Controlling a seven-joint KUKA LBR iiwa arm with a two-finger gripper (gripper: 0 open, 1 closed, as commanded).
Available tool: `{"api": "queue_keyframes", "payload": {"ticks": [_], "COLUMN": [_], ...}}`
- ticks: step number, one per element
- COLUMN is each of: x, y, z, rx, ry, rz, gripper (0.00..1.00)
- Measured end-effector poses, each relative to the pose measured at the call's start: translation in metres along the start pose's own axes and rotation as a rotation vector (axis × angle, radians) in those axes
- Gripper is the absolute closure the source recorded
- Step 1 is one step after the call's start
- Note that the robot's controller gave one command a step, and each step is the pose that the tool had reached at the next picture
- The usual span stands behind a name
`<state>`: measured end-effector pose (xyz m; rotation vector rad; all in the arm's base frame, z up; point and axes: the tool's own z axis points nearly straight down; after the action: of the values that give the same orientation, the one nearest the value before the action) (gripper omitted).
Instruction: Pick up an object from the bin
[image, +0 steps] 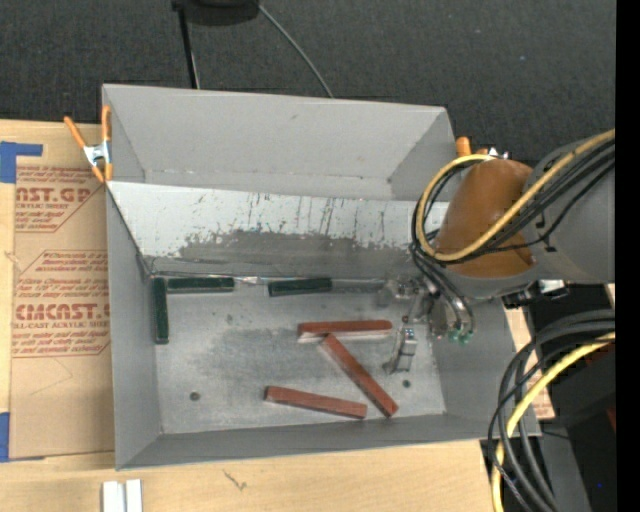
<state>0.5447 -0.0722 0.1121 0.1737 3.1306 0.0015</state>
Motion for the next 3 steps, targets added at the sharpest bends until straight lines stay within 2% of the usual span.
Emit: {"api": "queue_keyframes", "payload": {"ticks": [1, 2, 3], "x": [-0.013, -0.013, -0.038], "y": [0.016, 0.016, 0.016], "z": [0.041, 0.041, -0.085], "rx": [0.002, 0.002, 0.001], "ry": [0.005, 0.005, 0.0], "rz": [0.215, 0.215, 0.142], "gripper": [1.0, 1.0, 1.0]}}
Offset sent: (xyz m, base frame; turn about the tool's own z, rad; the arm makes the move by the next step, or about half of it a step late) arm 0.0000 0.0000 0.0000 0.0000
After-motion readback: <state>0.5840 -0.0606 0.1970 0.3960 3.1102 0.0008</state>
